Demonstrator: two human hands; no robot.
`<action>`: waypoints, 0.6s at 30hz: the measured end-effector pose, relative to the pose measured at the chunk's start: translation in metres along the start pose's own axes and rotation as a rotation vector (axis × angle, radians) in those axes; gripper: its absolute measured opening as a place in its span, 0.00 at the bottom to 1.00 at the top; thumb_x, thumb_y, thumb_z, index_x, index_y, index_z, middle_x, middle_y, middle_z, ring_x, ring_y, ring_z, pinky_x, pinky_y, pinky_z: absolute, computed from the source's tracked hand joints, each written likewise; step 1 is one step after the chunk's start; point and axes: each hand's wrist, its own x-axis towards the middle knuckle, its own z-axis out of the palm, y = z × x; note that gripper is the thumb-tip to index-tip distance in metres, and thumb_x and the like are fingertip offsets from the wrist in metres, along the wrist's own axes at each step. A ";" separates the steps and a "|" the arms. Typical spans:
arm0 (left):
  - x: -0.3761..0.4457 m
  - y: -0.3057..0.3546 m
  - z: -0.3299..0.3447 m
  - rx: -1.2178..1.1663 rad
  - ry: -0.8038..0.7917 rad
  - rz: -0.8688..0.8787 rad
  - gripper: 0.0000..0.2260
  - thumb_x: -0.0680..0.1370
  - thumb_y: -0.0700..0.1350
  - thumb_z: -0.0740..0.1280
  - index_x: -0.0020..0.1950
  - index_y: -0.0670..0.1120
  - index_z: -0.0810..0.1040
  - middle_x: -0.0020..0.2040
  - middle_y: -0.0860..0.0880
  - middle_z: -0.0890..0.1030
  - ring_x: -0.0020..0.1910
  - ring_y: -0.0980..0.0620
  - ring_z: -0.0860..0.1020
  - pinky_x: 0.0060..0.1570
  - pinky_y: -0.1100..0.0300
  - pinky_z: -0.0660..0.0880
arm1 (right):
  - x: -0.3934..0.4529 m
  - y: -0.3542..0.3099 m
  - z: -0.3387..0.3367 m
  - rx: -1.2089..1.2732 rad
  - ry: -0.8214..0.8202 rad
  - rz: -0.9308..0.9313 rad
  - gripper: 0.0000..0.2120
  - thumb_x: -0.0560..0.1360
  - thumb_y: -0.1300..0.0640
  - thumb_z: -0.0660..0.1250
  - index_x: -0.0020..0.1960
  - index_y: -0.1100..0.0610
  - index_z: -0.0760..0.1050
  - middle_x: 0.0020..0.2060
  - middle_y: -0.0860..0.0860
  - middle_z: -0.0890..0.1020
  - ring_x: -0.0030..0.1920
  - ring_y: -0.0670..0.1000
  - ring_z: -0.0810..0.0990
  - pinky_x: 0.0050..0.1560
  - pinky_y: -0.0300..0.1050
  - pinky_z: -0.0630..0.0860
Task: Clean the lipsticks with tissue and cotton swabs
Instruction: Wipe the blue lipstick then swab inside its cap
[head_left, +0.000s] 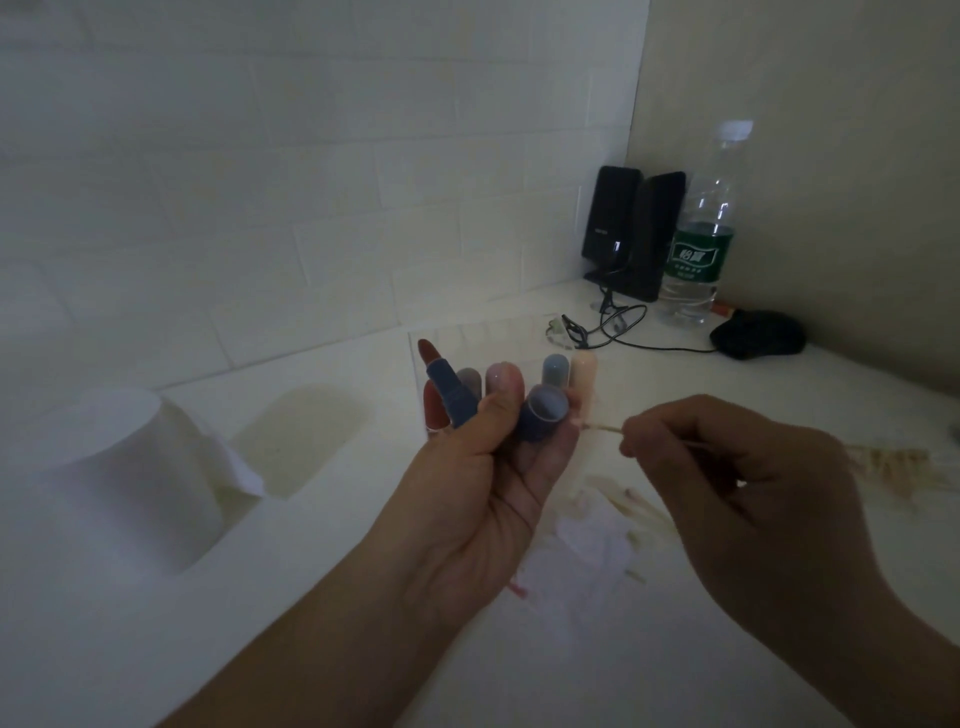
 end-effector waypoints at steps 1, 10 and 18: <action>-0.001 0.000 0.000 0.006 -0.008 0.002 0.33 0.67 0.39 0.69 0.73 0.45 0.67 0.46 0.43 0.84 0.41 0.44 0.85 0.31 0.55 0.81 | 0.000 -0.001 0.000 -0.001 -0.002 0.001 0.10 0.76 0.48 0.60 0.41 0.49 0.78 0.27 0.45 0.80 0.32 0.45 0.78 0.28 0.27 0.70; -0.001 0.002 0.000 0.206 -0.149 0.082 0.04 0.71 0.35 0.64 0.44 0.41 0.71 0.41 0.40 0.82 0.42 0.47 0.84 0.42 0.56 0.82 | 0.002 -0.002 -0.007 -0.079 0.101 -0.091 0.06 0.73 0.56 0.66 0.44 0.58 0.80 0.35 0.36 0.68 0.31 0.39 0.66 0.34 0.26 0.64; 0.000 0.001 -0.001 0.284 -0.198 0.171 0.08 0.69 0.32 0.63 0.36 0.44 0.67 0.39 0.42 0.82 0.40 0.47 0.83 0.36 0.59 0.79 | -0.003 -0.006 -0.003 -0.214 0.063 -0.173 0.06 0.72 0.59 0.68 0.43 0.62 0.82 0.34 0.47 0.67 0.33 0.39 0.62 0.37 0.23 0.63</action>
